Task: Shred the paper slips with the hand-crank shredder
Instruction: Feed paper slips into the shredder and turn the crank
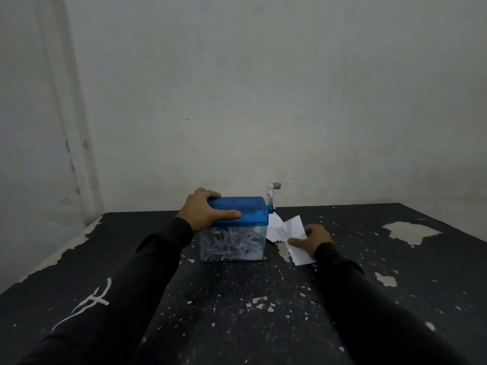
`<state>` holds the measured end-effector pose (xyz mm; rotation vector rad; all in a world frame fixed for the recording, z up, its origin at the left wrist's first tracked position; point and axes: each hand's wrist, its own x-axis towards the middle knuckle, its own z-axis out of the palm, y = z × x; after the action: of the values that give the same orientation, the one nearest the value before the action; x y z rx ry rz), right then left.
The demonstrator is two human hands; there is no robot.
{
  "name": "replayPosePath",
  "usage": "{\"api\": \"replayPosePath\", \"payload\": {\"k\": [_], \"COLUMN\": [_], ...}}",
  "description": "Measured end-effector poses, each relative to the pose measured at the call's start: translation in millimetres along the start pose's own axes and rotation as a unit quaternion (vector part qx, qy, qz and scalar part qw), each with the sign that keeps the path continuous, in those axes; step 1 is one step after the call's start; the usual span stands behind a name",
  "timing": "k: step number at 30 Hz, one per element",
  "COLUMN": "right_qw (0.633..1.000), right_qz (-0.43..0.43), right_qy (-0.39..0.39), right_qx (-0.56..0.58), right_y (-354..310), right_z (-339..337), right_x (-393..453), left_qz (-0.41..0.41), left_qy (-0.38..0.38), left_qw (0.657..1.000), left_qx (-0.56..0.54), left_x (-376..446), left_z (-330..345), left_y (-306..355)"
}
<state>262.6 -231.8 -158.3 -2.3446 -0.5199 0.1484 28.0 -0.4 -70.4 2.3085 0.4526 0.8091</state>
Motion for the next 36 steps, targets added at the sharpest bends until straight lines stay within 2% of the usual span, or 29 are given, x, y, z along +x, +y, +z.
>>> {"api": "replayPosePath", "payload": {"k": [4, 9, 15, 20, 26, 30, 34, 36], "right_qw": [0.997, 0.999, 0.989, 0.954, 0.909, 0.878, 0.859, 0.862], "right_qz": [0.001, -0.009, -0.037, -0.102, -0.161, -0.23, -0.293, -0.311], "right_qy": [0.016, 0.017, 0.09, 0.161, 0.224, 0.249, 0.265, 0.24], "right_qx": [0.081, 0.046, 0.112, 0.232, 0.312, 0.339, 0.326, 0.321], "right_y": [2.0, -3.4, -6.5, -12.5, -38.5, -66.5, -100.5, -119.2], "right_z": [-2.3, -1.4, -12.6, -22.1, -34.0, -41.6, -42.3, -37.4], "right_x": [-0.9, -4.8, -11.2, -21.5, -37.9, -56.7, -67.0, -70.5], "left_qz": [0.0, 0.001, -0.002, 0.0, 0.0, 0.059, 0.14, 0.145], "left_qy": [0.009, 0.004, 0.001, -0.002, -0.029, -0.017, -0.008, 0.0], "left_qw": [1.0, 1.0, 1.0, 1.0, 0.999, 0.994, 0.99, 0.985], "left_qx": [0.004, 0.003, -0.008, 0.006, 0.038, 0.092, -0.02, -0.091], "left_x": [1.0, 1.6, -1.2, -1.0, -4.3, -6.4, -7.1, -9.4], "left_z": [2.1, 1.6, 0.5, 0.3, -5.6, -11.4, -12.1, -11.8], "left_y": [-3.0, -4.9, -1.3, -2.2, 8.0, 17.5, 34.8, 47.8]}}
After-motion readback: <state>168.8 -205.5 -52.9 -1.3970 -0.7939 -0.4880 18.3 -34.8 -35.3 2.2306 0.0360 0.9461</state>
